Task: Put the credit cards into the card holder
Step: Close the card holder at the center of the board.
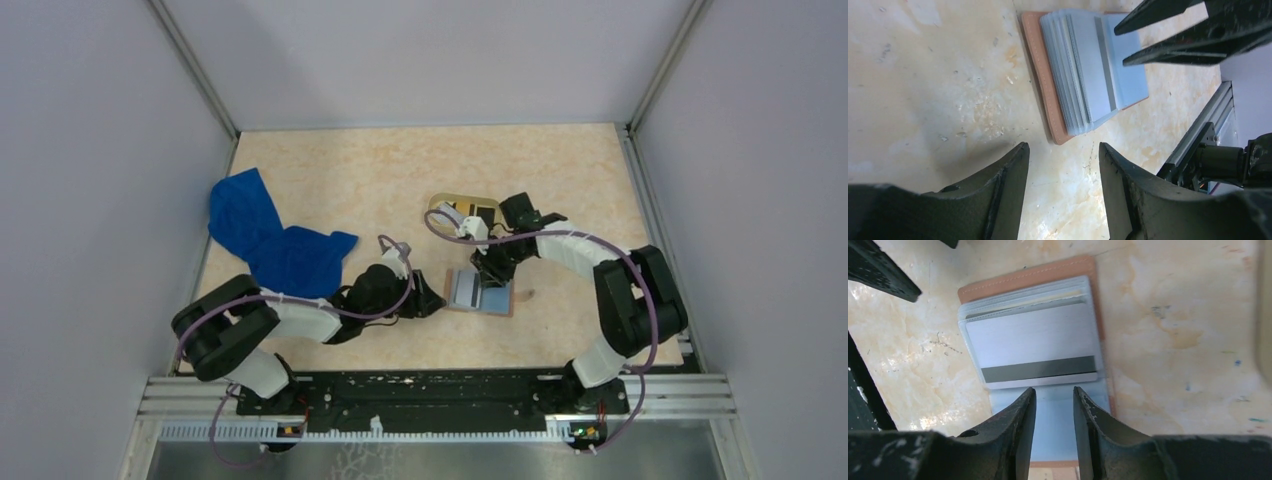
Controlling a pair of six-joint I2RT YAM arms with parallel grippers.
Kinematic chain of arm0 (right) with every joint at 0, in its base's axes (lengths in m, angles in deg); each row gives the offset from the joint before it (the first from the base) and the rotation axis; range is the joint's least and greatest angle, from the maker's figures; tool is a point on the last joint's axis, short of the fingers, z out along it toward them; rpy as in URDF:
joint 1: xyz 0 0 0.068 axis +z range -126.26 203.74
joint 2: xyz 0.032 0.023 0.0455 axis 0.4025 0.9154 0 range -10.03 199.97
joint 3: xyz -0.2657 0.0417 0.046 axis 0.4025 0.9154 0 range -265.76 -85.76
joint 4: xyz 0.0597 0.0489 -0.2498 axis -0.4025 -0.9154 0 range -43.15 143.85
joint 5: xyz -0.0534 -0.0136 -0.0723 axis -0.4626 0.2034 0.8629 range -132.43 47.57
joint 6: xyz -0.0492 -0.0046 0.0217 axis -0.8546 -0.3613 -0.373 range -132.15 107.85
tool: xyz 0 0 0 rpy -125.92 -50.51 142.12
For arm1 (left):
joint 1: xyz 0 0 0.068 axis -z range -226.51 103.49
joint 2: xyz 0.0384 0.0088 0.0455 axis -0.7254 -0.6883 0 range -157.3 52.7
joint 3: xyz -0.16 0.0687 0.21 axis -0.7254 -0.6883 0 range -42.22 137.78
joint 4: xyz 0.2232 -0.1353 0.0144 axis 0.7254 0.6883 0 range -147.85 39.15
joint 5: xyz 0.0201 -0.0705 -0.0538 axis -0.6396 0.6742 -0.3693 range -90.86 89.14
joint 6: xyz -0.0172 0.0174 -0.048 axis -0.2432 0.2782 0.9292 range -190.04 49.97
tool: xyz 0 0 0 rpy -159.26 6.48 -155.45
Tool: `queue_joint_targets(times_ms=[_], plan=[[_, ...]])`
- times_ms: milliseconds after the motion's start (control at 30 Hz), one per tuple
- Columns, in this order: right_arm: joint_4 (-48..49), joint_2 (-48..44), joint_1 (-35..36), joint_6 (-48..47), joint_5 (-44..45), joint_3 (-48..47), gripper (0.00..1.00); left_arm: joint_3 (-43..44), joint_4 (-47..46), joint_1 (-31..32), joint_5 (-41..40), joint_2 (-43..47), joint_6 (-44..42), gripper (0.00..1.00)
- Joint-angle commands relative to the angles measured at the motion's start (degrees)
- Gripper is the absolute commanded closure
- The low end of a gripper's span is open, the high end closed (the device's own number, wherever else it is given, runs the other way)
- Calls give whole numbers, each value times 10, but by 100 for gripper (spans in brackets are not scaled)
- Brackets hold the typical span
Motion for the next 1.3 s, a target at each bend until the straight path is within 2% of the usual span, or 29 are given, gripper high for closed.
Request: queue_joint_targets(times_ms=[0,167,267,433,533,667,767,833,900,1033,1267], plan=[[-24,-61,-51,-3,-49,-45,66,-12,29,-1,-53,76,-62,39],[19,-122,-87,52,-176,-43,57,6,63,-22,-97,133,-143,29],[66,-119,-89,115,-218,-60,54,15,45,-67,-50,145,-157,24],[52,-71,-96,177,-251,-122,54,34,22,-125,5,135,-143,19],[-7,-53,-110,163,-229,-137,53,47,45,-132,32,120,-86,20],[-68,-61,-111,59,-169,-83,54,48,71,-122,105,91,-10,28],[-84,-56,-84,5,-114,-46,57,54,117,-81,53,84,17,29],[-79,-46,-71,16,-92,-39,59,63,140,-46,12,79,28,28],[-82,-20,-71,35,-113,-45,61,75,152,-21,-13,66,33,27],[-128,47,-72,62,-134,-81,66,111,182,-12,-36,27,40,26],[-108,78,-79,99,-154,-70,62,131,212,-10,-55,-3,60,24]])
